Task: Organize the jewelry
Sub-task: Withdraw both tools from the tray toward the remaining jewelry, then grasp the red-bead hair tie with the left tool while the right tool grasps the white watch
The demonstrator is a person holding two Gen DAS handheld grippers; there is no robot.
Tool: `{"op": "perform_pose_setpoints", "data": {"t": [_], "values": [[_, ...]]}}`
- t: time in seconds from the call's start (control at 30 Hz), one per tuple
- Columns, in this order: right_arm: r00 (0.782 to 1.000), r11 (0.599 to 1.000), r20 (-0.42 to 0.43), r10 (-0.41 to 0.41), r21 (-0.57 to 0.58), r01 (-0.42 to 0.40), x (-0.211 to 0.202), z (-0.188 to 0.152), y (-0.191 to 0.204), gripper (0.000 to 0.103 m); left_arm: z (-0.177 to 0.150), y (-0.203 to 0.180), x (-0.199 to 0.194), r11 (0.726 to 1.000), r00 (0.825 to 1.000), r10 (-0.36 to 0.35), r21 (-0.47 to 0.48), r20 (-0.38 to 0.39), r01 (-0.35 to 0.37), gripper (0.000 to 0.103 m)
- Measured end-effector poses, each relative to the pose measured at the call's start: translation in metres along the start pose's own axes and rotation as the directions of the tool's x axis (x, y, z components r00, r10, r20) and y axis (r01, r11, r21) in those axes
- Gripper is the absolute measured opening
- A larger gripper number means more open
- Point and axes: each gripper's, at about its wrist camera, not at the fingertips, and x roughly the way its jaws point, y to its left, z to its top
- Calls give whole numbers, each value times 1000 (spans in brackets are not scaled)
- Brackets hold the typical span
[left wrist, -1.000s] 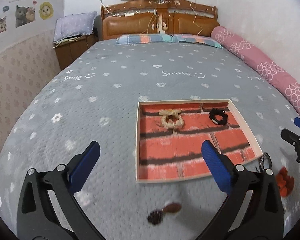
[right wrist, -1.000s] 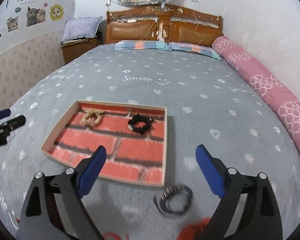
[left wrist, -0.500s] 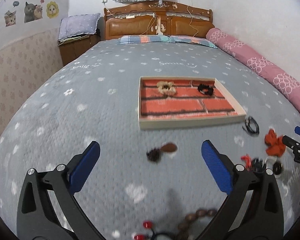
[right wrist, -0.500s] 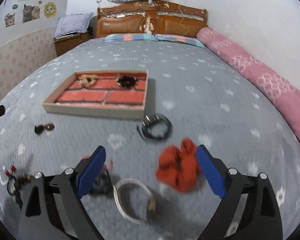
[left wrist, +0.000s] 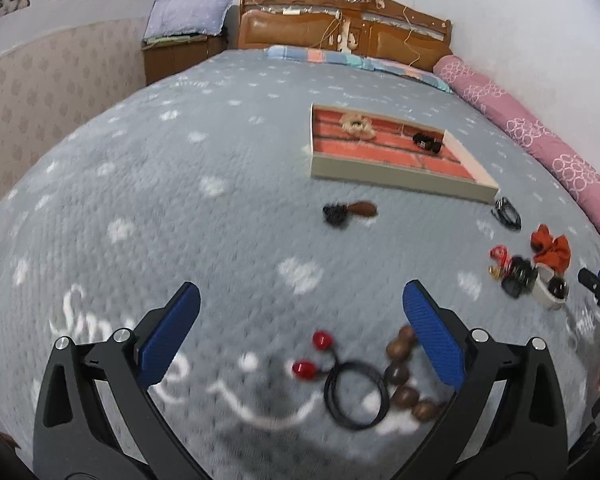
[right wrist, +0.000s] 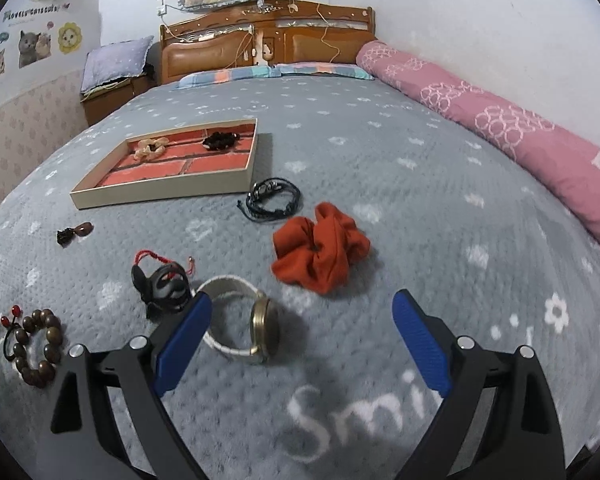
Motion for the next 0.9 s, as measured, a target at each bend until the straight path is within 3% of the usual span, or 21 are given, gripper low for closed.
{"op": "perform_pose_setpoints", "data": {"t": [0.3, 0.53, 0.7, 0.9], "values": [[1000, 1000, 16, -27, -14, 27, 3, -7, 2, 90, -45, 7, 6, 999, 998, 41, 21, -45, -40, 98], [1000, 999, -12, -28, -18, 28, 16, -8, 6, 90, -59, 5, 12, 997, 997, 53, 50, -63, -50, 97], [1000, 1000, -25, -19, -16, 19, 25, -8, 9, 90, -61, -1, 18, 996, 994, 64, 74, -91, -58, 83], [999, 1000, -36, -11, -14, 11, 34, -7, 10, 90, -63, -10, 24, 991, 991, 74, 121, -108, -61, 80]]}}
